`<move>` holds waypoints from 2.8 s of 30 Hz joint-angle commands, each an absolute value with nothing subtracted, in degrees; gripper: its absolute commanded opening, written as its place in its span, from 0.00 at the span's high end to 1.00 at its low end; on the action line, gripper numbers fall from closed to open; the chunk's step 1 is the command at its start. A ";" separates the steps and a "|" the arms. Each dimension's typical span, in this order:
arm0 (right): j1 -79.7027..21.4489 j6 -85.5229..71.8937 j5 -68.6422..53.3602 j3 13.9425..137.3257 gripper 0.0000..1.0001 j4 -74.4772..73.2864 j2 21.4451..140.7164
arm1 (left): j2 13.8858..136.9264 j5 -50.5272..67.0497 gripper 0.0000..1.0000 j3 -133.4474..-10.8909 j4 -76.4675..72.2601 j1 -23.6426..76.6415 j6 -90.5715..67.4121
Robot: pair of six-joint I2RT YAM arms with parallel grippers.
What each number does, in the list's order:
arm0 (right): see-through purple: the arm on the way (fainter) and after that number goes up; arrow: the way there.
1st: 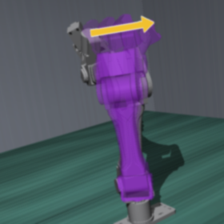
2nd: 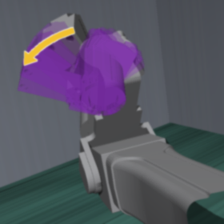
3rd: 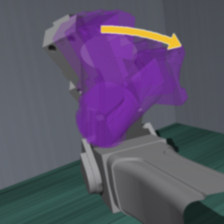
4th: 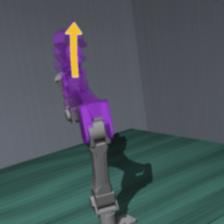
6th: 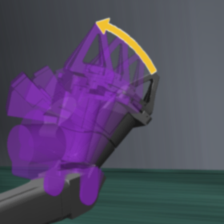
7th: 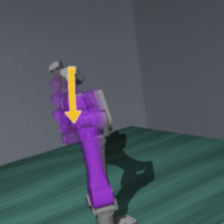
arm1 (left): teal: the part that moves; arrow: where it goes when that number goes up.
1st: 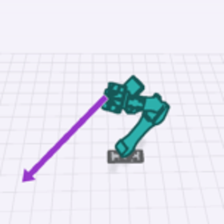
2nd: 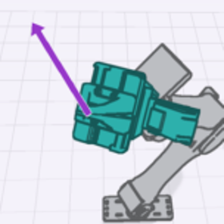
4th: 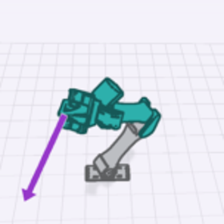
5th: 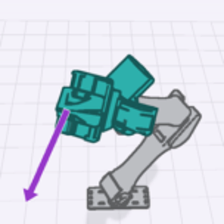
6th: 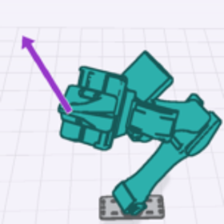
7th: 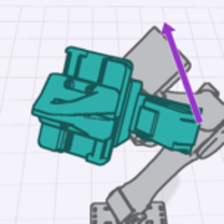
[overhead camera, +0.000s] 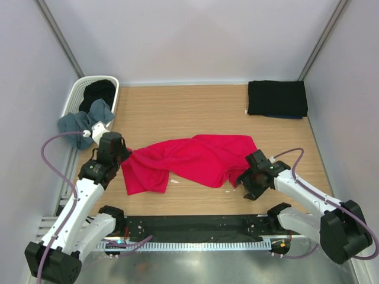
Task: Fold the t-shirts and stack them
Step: Flatten the tshirt out
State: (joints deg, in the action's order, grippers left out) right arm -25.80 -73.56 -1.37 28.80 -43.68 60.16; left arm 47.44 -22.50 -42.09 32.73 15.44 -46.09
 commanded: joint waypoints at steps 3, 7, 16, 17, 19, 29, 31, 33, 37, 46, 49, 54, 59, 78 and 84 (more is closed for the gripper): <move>-26.28 -88.22 2.98 29.52 0.38 -45.42 54.42 | 45.97 -22.94 1.00 -42.72 29.71 15.12 -46.05; -26.28 -90.96 4.48 30.67 0.39 -43.60 54.57 | 45.79 -22.85 1.00 -42.01 28.92 15.03 -46.23; -29.53 -95.97 6.77 34.72 0.39 -46.58 58.62 | 45.53 -22.32 1.00 -41.92 28.13 14.85 -46.05; -29.79 -96.24 6.85 34.54 0.39 -46.06 58.88 | 45.53 -22.24 1.00 -41.75 28.04 14.94 -46.14; -29.88 -97.11 6.94 34.02 0.39 -45.09 59.59 | 45.44 -21.97 1.00 -41.57 27.69 14.94 -46.32; -30.23 -100.46 8.97 32.25 0.40 -42.98 60.03 | 44.73 -21.71 1.00 -41.04 27.51 14.85 -46.14; -30.58 -100.63 8.70 32.52 0.41 -43.07 60.64 | 44.91 -21.45 1.00 -40.96 27.16 14.77 -46.23; -31.11 -101.25 8.26 32.78 0.41 -43.42 61.43 | 44.91 -21.45 1.00 -40.78 27.07 14.77 -46.32; -33.22 -103.35 6.51 31.91 0.40 -42.81 63.54 | 44.47 -21.45 1.00 -40.61 27.16 14.77 -46.32; -33.75 -105.64 9.84 31.03 0.39 -40.09 64.51 | 44.21 -21.18 1.00 -40.52 27.33 14.77 -46.41; -33.66 -105.30 9.32 31.29 0.40 -38.41 66.79 | 44.21 -21.18 1.00 -40.61 27.25 14.77 -46.41; -33.75 -103.45 8.00 32.43 0.42 -38.06 70.66 | 44.38 -21.36 1.00 -40.52 27.16 14.77 -46.49; -33.75 -103.01 9.75 32.43 0.70 -39.45 70.40 | 44.21 -21.80 1.00 -40.61 27.33 14.85 -46.41; -33.40 -90.73 27.85 41.82 0.99 -60.03 53.72 | 45.97 -20.65 1.00 -47.44 29.52 14.77 -42.02; -31.91 -75.36 33.30 53.68 0.99 -58.88 58.52 | 46.40 -18.81 1.00 -53.25 27.34 14.77 -35.69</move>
State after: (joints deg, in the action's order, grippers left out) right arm -32.60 -85.49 25.52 46.85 -58.96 55.92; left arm 46.28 -19.94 -48.90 30.68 15.18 -40.93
